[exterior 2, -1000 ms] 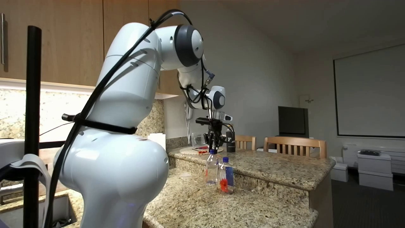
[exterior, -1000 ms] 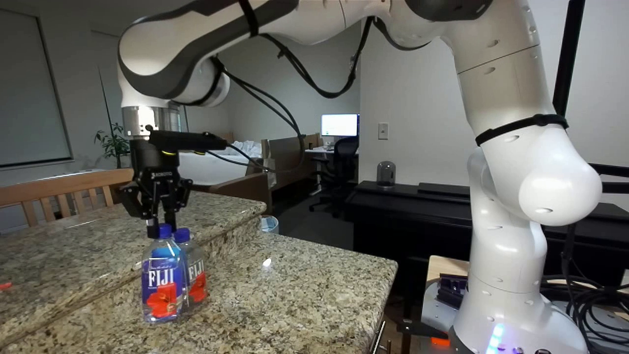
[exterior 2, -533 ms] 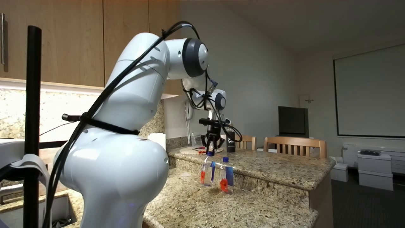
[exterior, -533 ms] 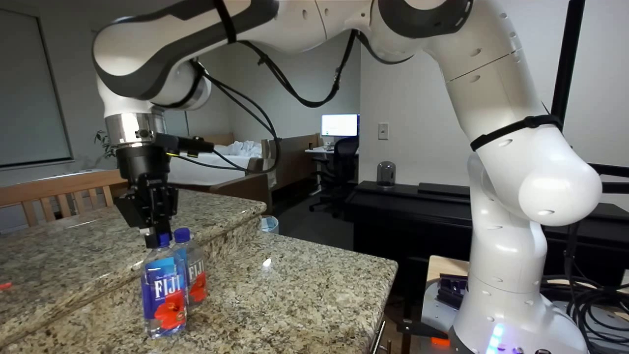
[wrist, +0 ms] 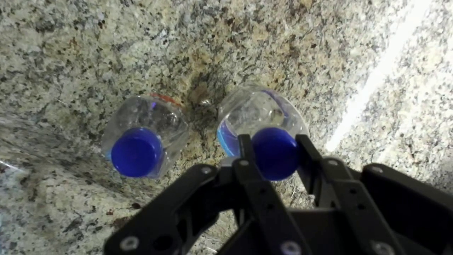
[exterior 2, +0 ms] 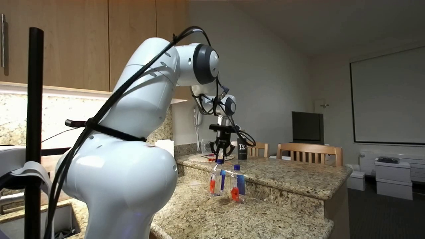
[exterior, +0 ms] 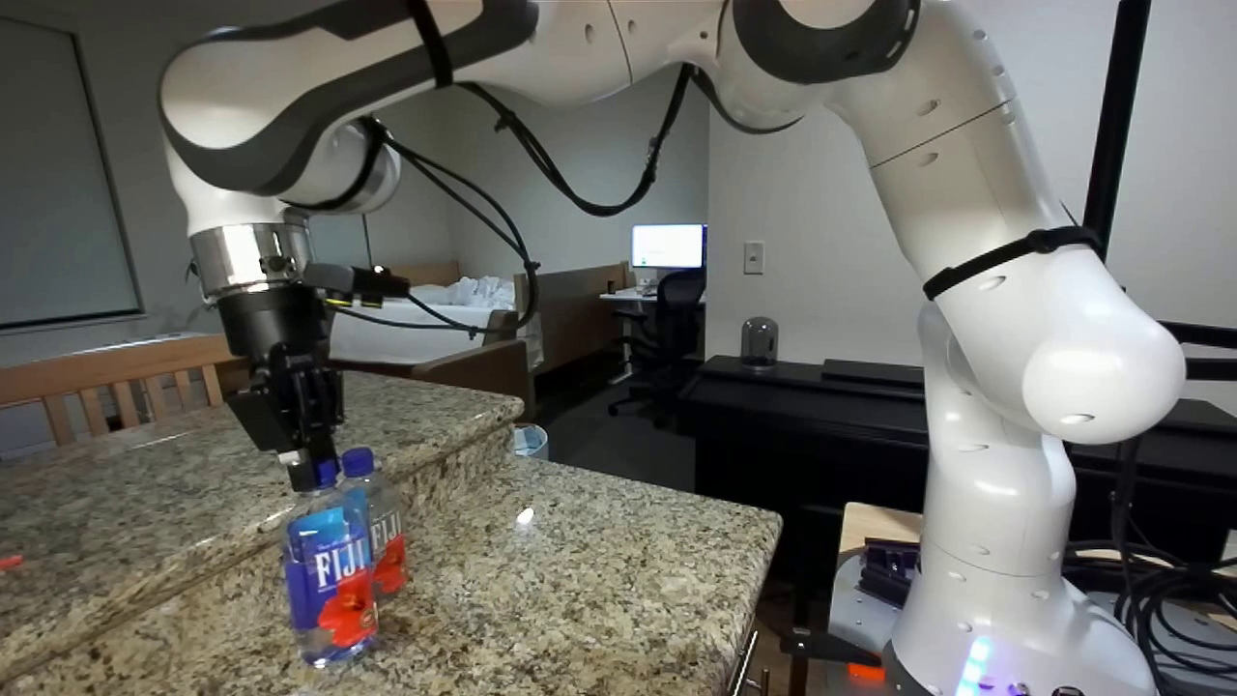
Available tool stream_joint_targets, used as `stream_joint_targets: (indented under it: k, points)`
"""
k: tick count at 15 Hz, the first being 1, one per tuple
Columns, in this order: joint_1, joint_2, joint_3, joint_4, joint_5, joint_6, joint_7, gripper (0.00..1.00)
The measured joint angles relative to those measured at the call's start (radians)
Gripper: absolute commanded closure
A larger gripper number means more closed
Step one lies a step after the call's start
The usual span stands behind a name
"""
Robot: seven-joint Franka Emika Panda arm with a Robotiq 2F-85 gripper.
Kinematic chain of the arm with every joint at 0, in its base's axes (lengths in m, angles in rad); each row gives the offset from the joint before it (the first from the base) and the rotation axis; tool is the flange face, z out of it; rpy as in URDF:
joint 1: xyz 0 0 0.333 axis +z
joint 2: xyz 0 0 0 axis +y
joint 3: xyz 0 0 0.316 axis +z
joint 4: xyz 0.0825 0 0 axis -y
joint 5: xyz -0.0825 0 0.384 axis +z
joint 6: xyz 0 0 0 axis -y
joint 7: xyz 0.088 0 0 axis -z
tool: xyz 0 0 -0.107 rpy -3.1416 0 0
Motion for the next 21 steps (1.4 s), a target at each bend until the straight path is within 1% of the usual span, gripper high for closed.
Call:
stream_joint_targets:
  k: [4,7,11,15,17,21]
  points:
    - [0.003,0.018,-0.001,0.003,-0.009,0.008,0.004,0.92]
    - [0.032,0.053,-0.008,0.039,-0.082,0.020,0.027,0.92]
    - [0.097,0.119,-0.014,0.130,-0.187,0.025,0.047,0.92]
    - [0.149,0.190,-0.018,0.233,-0.254,0.016,0.047,0.92]
    - [0.159,0.220,-0.022,0.282,-0.261,-0.001,0.046,0.92]
    - [0.156,0.259,-0.027,0.350,-0.261,-0.047,0.034,0.92]
